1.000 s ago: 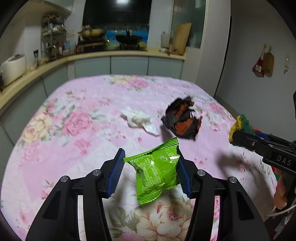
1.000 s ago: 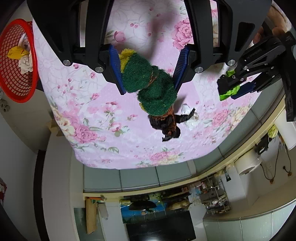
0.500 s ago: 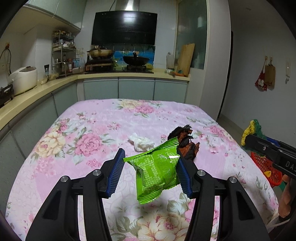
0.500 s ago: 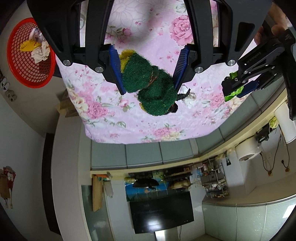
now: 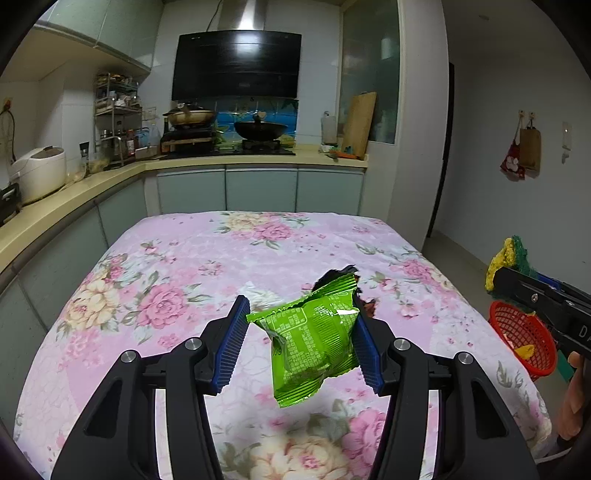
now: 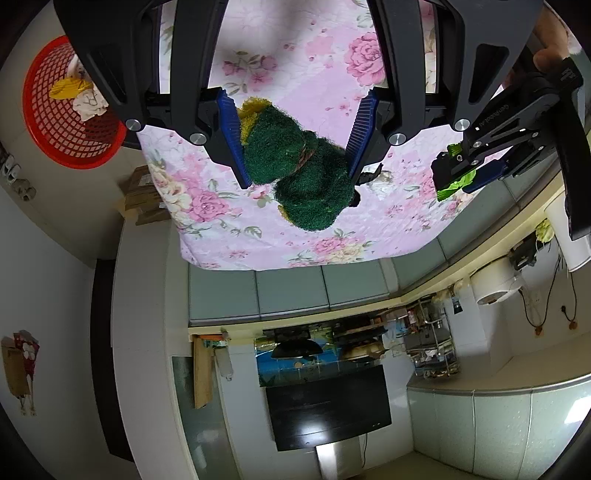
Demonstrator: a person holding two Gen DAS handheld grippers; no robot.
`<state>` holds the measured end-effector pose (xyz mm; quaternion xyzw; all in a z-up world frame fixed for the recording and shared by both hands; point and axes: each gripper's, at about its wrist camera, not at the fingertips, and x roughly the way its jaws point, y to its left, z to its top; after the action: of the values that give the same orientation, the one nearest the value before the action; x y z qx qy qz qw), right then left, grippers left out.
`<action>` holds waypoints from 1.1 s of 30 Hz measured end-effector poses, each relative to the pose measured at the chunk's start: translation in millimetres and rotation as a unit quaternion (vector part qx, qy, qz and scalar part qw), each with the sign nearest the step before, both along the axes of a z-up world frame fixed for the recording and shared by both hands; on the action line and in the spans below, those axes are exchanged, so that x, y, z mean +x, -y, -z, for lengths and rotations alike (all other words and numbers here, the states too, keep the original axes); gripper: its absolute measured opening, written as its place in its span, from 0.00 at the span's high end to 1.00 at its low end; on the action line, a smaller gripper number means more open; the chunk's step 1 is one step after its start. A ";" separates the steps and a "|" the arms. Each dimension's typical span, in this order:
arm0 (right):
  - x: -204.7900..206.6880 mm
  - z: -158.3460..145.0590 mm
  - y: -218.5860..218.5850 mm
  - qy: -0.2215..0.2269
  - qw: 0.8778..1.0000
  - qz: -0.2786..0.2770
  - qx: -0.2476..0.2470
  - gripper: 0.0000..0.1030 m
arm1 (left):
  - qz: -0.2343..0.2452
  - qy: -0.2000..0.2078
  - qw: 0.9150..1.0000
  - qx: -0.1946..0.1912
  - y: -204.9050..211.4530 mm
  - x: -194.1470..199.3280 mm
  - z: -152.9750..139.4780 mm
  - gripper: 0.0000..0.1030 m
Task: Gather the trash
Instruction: 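Carry the green packet and green scrubber to the red basket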
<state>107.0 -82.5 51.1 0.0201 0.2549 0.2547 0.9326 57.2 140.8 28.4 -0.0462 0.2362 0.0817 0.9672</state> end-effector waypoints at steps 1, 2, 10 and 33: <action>0.0 -0.7 1.8 0.001 1.000 0.002 0.000 0.53 | 0.003 0.000 1.000 0.002 3.1 1.7 -1.1 0.50; 0.0 -1.7 5.2 0.001 1.000 0.005 0.001 0.53 | 0.005 0.001 1.000 0.002 4.7 2.5 -1.9 0.50; -0.2 -7.2 27.3 0.006 1.000 0.027 0.003 0.53 | 0.032 0.004 0.999 0.005 25.6 14.0 -9.2 0.50; 14.0 -3.5 101.1 -0.011 0.992 0.124 -0.004 0.53 | 0.139 -0.012 0.990 0.016 117.4 55.3 -15.7 0.50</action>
<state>121.0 -183.6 54.7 0.0508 0.2620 0.1356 0.9542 112.5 23.4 44.2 0.0032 0.2507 -0.0493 0.9668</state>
